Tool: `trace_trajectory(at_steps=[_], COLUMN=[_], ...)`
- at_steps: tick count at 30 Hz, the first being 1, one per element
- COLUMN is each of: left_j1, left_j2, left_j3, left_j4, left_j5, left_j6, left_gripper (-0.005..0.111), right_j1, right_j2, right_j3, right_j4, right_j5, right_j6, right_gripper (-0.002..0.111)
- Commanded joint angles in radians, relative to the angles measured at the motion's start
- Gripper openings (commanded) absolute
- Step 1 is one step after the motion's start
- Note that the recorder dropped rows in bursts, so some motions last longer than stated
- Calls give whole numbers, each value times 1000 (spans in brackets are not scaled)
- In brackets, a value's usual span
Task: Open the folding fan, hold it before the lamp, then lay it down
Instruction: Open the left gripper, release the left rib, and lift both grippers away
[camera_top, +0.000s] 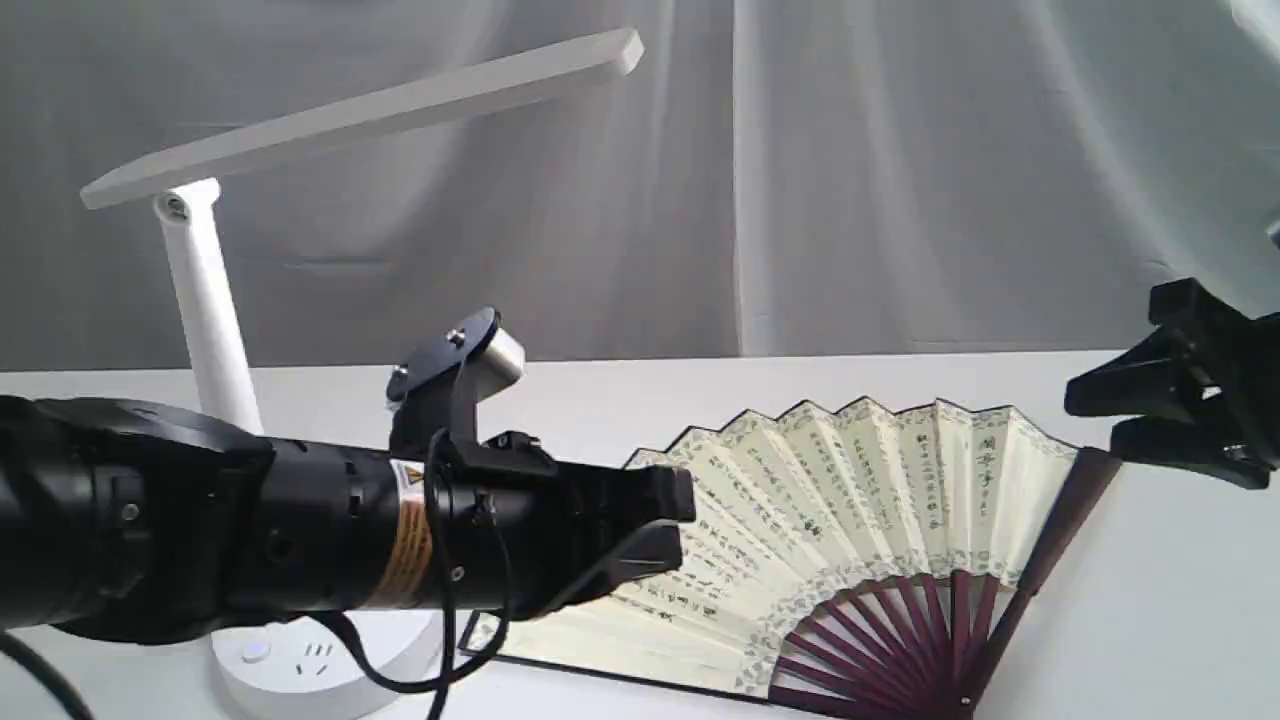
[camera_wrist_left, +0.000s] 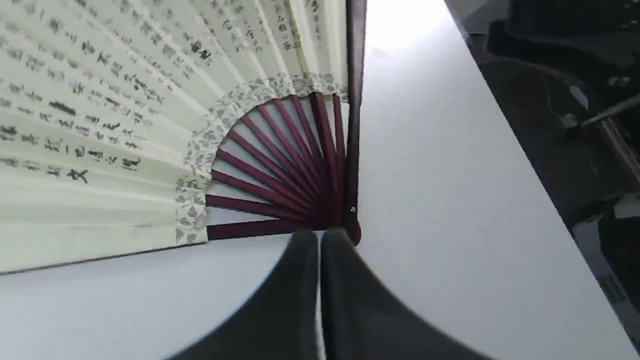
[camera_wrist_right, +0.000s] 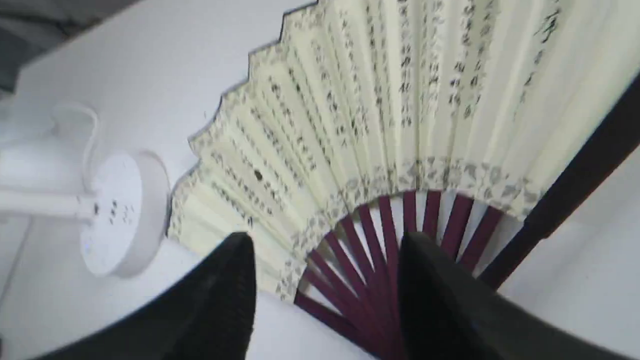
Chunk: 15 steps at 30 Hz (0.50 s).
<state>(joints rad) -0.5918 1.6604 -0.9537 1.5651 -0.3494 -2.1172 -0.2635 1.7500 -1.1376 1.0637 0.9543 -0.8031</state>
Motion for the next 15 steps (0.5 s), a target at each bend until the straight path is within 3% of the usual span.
trace_trajectory(at_steps=[1,6,12,15], left_j1=[1,31,112,159], left_j2=[-62,-116,-155,-175], left_j3=[8,20,20,20], left_j4=[147,179,179,179], left_j5=[-10,-87,-373,-457], left_j6=[-24,55,179,146], left_gripper=[0,0,0,0], right_j1=[72,159,189,195], right_j2=[-46,-96,-116,-116], right_j3=[0,0,0,0], right_j4=[-172,-306,-328,-343], right_j5=[31,102,220,241], right_j6=[62,129,165,202], right_gripper=[45,42,35,31])
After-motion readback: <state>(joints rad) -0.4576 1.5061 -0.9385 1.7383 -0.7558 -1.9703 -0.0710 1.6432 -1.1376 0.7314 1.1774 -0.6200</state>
